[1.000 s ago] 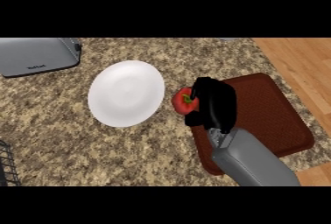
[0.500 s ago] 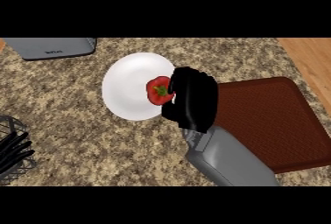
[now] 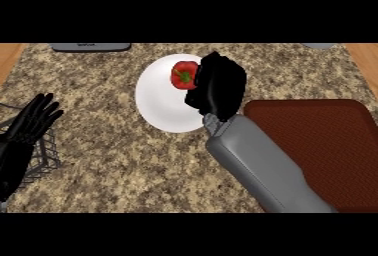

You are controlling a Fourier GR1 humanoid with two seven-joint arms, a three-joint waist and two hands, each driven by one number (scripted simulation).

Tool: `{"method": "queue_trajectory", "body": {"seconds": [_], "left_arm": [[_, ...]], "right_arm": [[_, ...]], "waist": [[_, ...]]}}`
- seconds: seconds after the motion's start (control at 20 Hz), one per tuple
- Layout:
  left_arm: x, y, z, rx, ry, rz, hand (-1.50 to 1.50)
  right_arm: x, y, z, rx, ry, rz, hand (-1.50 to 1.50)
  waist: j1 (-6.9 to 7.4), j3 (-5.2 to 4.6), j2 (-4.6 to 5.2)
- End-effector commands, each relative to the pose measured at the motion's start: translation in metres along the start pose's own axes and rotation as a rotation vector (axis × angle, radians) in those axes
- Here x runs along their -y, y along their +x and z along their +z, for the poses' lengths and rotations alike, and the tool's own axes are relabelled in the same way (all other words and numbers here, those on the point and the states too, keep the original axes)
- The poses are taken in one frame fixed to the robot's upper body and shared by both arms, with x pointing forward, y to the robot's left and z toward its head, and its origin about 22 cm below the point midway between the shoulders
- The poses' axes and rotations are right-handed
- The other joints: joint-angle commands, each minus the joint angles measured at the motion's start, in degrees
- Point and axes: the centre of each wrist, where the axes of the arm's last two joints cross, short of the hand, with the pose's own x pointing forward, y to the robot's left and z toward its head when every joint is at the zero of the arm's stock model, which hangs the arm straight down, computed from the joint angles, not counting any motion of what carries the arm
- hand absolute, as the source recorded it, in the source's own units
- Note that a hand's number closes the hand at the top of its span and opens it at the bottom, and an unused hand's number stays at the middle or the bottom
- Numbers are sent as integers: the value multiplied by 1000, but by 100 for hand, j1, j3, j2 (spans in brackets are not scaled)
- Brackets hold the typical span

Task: Pick the bell pepper from the tray and place it in the plate

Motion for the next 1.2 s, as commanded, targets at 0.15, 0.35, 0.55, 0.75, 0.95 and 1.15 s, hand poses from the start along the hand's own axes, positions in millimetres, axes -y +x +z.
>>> {"method": "queue_trajectory", "body": {"seconds": [0.15, 0.35, 0.55, 0.75, 0.95, 1.15], "left_arm": [[39, 31, -54, 109, -65, 1, 0], [43, 35, -66, 107, -93, 3, 0], [50, 36, -67, 115, -100, 14, 0], [51, 47, -85, 122, -120, 7, 0], [55, 42, -88, 129, -134, 11, 0], [54, 35, -88, 116, -136, 30, 0]], "right_arm": [[-23, 6, -40, -261, -31, 4, 150], [-50, -12, -51, -296, 18, 72, 150], [-48, -29, -73, -388, -12, -74, -150], [-63, -45, -74, -400, -14, -142, -150], [-61, -44, -80, -361, -60, -245, -150], [-55, -33, -81, -312, -207, -381, -150]], "waist": [[331, 23, 50], [513, 23, 63], [497, 29, 76], [648, 35, 121], [764, 34, 147], [748, 29, 113]]}}
